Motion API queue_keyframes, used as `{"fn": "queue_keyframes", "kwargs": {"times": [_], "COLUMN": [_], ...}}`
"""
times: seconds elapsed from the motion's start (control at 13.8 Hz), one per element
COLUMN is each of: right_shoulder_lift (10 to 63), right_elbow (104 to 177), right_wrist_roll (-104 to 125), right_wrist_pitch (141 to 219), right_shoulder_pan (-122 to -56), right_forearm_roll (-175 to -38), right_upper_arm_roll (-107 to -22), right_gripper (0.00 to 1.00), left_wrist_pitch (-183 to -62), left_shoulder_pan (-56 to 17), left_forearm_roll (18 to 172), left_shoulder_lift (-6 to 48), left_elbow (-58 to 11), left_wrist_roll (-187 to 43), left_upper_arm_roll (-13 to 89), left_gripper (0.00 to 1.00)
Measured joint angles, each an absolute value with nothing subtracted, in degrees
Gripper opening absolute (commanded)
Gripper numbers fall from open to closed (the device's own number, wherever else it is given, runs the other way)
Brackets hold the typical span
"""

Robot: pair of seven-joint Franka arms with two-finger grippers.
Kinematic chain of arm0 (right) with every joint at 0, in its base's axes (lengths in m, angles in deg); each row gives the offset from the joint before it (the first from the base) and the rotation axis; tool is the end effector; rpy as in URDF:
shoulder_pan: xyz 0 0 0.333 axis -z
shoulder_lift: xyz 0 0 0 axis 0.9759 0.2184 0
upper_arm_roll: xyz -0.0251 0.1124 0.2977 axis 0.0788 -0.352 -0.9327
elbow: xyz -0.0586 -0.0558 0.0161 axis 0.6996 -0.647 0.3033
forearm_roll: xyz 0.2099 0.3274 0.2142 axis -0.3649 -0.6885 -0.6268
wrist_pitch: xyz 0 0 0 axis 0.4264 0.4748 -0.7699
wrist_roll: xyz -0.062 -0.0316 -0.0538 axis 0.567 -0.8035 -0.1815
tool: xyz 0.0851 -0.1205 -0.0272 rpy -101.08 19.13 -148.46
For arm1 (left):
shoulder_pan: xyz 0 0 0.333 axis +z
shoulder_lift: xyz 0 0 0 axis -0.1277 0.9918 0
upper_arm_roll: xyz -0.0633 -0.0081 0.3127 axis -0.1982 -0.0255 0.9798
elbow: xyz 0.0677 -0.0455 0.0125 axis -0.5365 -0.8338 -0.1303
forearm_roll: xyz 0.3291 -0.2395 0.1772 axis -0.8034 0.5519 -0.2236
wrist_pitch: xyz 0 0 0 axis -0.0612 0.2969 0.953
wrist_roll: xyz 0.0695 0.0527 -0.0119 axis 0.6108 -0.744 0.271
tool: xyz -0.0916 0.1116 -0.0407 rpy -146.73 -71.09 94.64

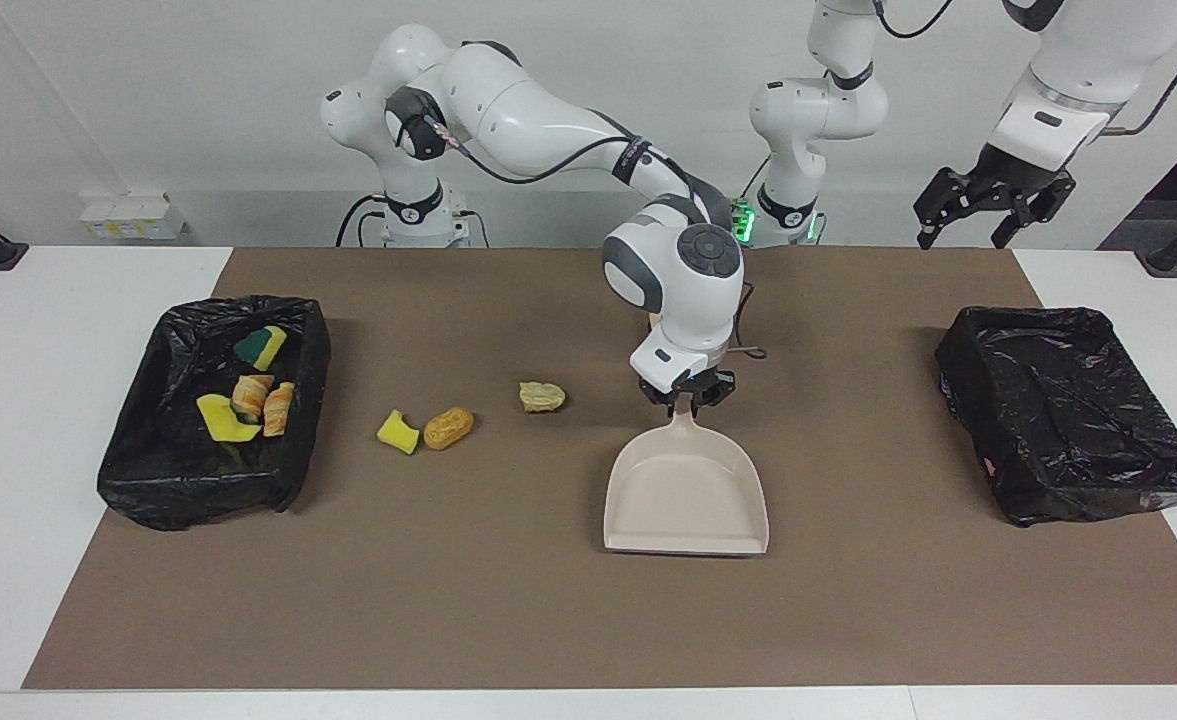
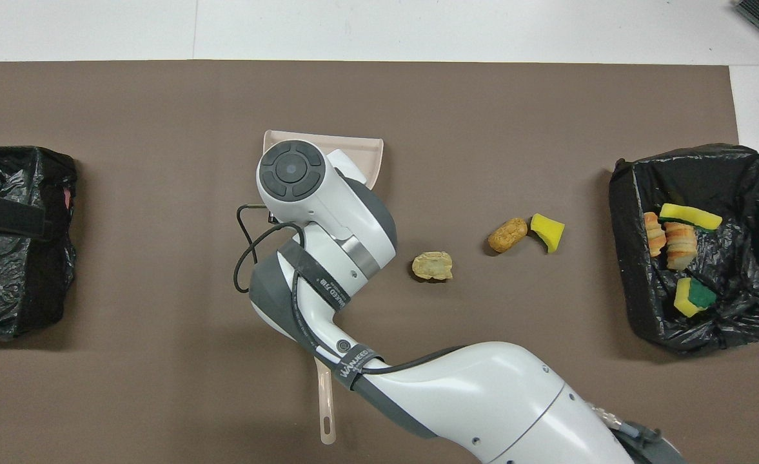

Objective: Sweep and dump trash in bin
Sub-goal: 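Bring the empty dustpan back to the table center with the right gripper, then release the dustpan and withdraw the right gripper toward the robot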

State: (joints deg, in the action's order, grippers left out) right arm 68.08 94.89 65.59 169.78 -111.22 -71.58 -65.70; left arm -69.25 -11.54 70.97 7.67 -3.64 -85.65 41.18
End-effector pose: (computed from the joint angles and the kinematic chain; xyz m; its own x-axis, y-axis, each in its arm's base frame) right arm 0.6411 0.5219 0.3170 0.9946 -0.1030 0.0088 -0.1023 -0.9930 -0.0583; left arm 0.5748 -0.0391 0.6225 0.9994 -0.0340 -0.0078 -0.0339 -0.9993 0.0138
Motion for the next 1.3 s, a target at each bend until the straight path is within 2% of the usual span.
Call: {"fn": "queue_keyframes", "kwargs": {"times": [0.29,0.43,0.58,0.65,0.8,0.94,1.16,1.3], "right_shoulder_lift": [64.34,62.01,58.45,55.89,49.03,41.31,31.84,28.00], "right_elbow": [94.97,96.52,100.43,103.36,111.50,122.57,140.48,148.46], "right_wrist_roll": [65.59,65.59,65.61,65.61,65.61,65.61,65.61,65.09], "right_wrist_pitch": [168.71,167.44,166.98,166.82,166.07,166.16,173.16,176.41], "right_shoulder_pan": [-110.11,-110.33,-110.36,-110.36,-110.60,-111.86,-114.20,-115.41], "right_forearm_roll": [-72.54,-72.66,-74.48,-75.51,-76.07,-76.47,-79.45,-82.97], "right_upper_arm_roll": [-65.84,-65.95,-65.97,-65.97,-66.11,-66.44,-66.78,-67.11], "right_gripper": [0.81,0.85,0.94,0.94,0.94,0.95,0.95,0.95], "left_wrist_pitch": [-69.25,-69.25,-69.25,-69.25,-69.25,-69.25,-69.25,-69.25], "left_shoulder_pan": [-11.54,-11.54,-11.54,-11.54,-11.54,-11.54,-11.54,-11.54], "left_forearm_roll": [70.97,70.97,70.97,70.97,70.97,70.97,70.97,70.97], "left_shoulder_lift": [7.67,7.67,7.67,7.67,7.67,7.67,7.67,7.67], "left_elbow": [-3.64,-3.64,-3.64,-3.64,-3.64,-3.64,-3.64,-3.64], "left_wrist_roll": [-85.65,-85.65,-85.65,-85.65,-85.65,-85.65,-85.65,-85.65], "left_upper_arm_roll": [41.18,41.18,41.18,41.18,41.18,41.18,41.18,41.09], "left_gripper": [1.00,1.00,1.00,1.00,1.00,1.00,1.00,1.00]}}
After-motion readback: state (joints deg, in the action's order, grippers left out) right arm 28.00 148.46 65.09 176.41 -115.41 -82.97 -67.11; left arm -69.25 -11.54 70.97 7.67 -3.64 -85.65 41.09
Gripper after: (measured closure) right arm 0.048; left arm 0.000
